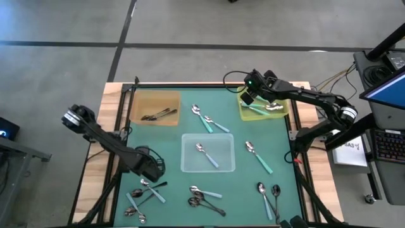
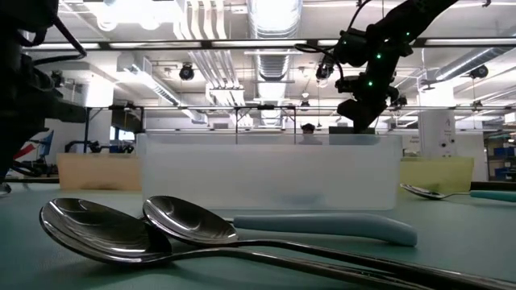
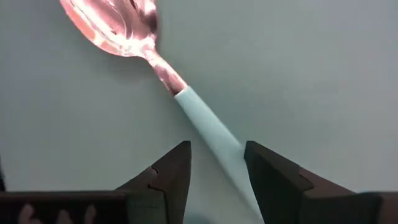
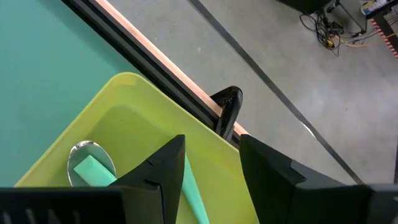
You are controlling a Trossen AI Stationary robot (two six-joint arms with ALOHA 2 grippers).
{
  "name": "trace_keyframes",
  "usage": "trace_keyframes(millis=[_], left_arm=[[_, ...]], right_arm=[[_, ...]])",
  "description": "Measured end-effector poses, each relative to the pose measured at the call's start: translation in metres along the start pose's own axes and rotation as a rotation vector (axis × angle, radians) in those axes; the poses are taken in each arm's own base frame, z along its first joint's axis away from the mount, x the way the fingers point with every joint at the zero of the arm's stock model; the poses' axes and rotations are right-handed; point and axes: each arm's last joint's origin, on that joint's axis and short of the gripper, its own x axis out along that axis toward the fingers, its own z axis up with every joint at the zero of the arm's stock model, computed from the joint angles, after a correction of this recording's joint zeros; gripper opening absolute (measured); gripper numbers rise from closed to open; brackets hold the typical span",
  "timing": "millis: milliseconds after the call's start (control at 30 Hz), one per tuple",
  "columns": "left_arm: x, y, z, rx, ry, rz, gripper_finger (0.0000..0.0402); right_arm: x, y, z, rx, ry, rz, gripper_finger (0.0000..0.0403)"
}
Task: Sort silverware by color (type)
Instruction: Put the light blue spoon into the yellow bin
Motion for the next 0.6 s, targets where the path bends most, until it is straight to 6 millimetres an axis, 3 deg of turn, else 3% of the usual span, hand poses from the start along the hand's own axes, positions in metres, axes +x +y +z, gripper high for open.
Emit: trace_keyframes(millis=[267,433,600], left_arm=[[0.02,0.005,0.003,-0.028,0.029,-0.035,0.0105],[0.017,0.006,0.004,-0.02,0.045,-0.06,0.0043],[0.007,0.01,0.007,-0.021,0.043,-0.071,0.0038]], right_arm=[[0.001,0.0,-0.001,-0.002,0.004,0.0,0.0141],[0.001,0.001,-0.002,-0.003,0.005,0.0,0.0139],[0.001,0.001,-0.002,-0.003,0.005,0.0,0.0139]])
